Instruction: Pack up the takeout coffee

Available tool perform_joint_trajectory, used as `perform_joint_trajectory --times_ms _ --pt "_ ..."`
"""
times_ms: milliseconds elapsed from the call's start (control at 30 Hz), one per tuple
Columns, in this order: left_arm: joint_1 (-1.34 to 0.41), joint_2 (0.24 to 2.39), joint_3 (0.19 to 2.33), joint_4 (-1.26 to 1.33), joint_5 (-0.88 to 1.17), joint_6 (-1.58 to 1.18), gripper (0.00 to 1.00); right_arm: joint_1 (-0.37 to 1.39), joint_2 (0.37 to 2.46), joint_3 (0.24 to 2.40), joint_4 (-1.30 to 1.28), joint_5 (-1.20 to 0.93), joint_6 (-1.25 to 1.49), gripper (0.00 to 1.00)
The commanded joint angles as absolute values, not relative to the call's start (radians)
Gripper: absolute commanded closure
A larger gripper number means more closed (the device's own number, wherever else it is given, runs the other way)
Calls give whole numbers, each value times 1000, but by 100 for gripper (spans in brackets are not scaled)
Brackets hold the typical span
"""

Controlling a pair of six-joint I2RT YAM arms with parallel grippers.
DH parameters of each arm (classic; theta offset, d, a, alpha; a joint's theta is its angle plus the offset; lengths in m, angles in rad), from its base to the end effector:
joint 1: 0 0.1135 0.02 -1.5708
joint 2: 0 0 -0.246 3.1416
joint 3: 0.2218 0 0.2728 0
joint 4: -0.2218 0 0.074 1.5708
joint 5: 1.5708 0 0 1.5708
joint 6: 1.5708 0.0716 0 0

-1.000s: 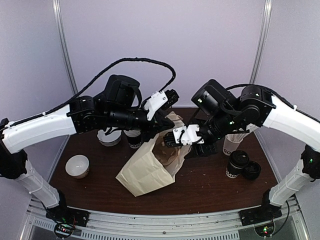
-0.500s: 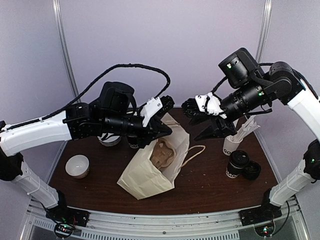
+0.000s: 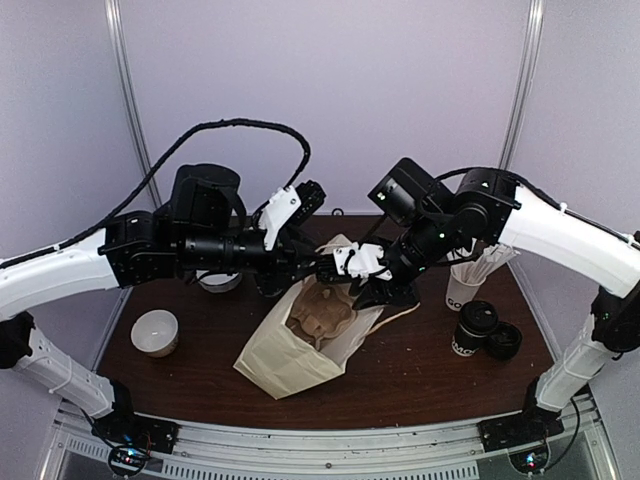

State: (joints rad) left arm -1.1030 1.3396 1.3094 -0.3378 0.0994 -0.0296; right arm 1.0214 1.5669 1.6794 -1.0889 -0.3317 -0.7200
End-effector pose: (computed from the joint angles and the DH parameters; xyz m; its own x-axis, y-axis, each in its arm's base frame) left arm 0.1591 -0.3307 0.3527 -0.1897 0.3101 -0.9316 0.9247 0.3754 -0.0633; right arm 0.1661 0.3159 0.3316 0.2692 -0.7542 -0.5989 -0.9631 -0.2116 -0.1664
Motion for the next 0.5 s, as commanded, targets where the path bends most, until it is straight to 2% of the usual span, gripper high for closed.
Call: perform_joint_trajectory --times_ms 0,67,167,267,367,467 --pt "-1109 1315 1278 -294 56 -58 62 1026 1573 1653 -984 -230 -662 75" --pt "-1109 1302 1262 -292 50 -60 54 1027 1587 1642 -961 -199 -639 74" --pt "-1109 1276 1229 -284 52 -57 41 1027 1618 1643 -957 -141 -608 66" --pt "-1108 1246 1200 -281 54 -57 33 1026 1656 1649 -959 -110 -577 63" --pt "-1109 1216 1170 -285 41 -64 31 1026 1687 1658 -951 -88 -540 57" --pt "-1109 1184 1131 -266 41 -72 30 1026 1715 1667 -943 -70 -514 55"
